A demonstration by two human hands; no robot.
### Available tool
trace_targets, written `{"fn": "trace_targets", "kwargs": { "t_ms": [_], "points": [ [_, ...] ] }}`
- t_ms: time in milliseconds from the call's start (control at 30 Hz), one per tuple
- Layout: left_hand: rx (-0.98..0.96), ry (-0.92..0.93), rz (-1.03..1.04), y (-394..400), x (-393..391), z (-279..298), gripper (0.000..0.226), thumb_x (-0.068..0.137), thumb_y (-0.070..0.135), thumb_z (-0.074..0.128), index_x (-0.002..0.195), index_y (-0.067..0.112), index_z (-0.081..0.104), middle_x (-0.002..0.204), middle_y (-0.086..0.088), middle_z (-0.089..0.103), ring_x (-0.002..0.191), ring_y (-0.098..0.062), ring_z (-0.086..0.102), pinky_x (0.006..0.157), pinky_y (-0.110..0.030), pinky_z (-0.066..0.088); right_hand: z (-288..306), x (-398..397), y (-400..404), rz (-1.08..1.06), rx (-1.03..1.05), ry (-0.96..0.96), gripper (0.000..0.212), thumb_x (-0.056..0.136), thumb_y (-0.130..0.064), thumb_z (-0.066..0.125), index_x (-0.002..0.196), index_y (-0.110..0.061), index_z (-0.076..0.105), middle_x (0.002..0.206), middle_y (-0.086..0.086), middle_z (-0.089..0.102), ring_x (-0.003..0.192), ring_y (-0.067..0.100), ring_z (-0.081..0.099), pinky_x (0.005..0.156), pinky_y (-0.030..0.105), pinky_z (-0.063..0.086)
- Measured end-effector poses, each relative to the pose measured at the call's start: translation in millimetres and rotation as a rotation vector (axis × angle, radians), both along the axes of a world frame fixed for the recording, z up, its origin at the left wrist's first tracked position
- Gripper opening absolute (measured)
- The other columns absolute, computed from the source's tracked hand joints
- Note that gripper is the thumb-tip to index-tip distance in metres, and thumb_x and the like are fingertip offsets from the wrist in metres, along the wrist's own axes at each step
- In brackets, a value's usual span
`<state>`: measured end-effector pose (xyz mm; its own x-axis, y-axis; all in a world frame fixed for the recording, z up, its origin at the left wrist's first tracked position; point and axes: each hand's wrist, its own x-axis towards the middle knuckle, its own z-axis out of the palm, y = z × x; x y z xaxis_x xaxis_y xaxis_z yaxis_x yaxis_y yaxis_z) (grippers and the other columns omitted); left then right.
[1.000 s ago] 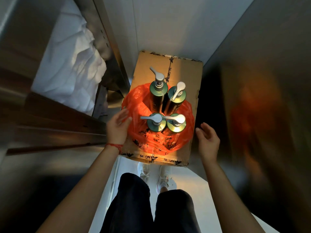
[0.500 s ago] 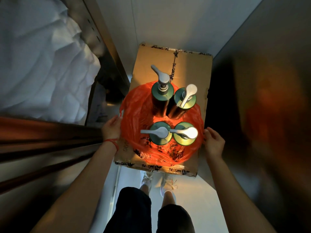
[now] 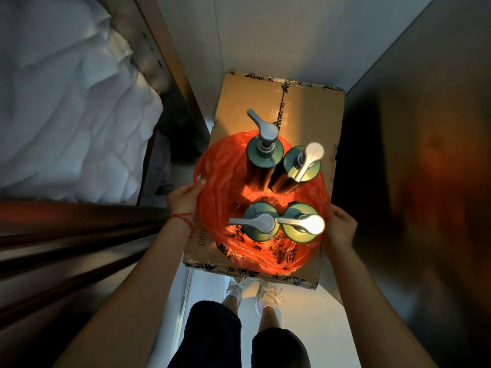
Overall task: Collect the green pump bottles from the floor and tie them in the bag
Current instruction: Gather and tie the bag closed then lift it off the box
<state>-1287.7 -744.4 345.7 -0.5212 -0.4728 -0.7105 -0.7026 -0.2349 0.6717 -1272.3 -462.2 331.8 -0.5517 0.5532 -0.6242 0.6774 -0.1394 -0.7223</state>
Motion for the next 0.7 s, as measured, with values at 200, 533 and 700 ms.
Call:
{"fn": "trace_targets", "kwargs": {
  "t_ms": [200,533,700],
  "points": [
    [-0.043,0.089,0.085,2.2,-1.4,19.0,0.006,0.078,0.015,0.068,0.081,0.009,0.067,0.053,0.01,0.067,0.05,-0.003,0.062,0.046,-0.016,0.049,17.6,4.1,4.4,-0.039,-0.019,0.079,0.022,0.083,-0.01,0.064,0.101,0.003,0.065,0.074,0.004,0.064,0.066,0.013,0.061,0.063,0.023,0.052],
    [0.024,0.368,0.054,1.6,7.1,98.9,0.006,0.08,0.015,0.066,0.076,0.018,0.069,0.066,0.009,0.073,0.071,-0.006,0.068,0.064,-0.018,0.053,107.8,8.3,6.7,-0.113,-0.122,0.274,0.01,0.085,-0.006,0.062,0.077,-0.012,0.065,0.051,-0.007,0.068,0.049,0.002,0.063,0.053,0.014,0.053],
    [0.113,0.489,0.047,16.4,0.8,151.9,0.007,0.081,0.009,0.065,0.076,0.014,0.068,0.068,0.001,0.074,0.072,-0.013,0.07,0.066,-0.021,0.056,162.0,8.4,1.8,-0.063,-0.144,0.368,0.006,0.085,-0.01,0.062,0.081,-0.01,0.067,0.055,-0.005,0.069,0.053,0.004,0.062,0.058,0.016,0.053]
  ]
}}
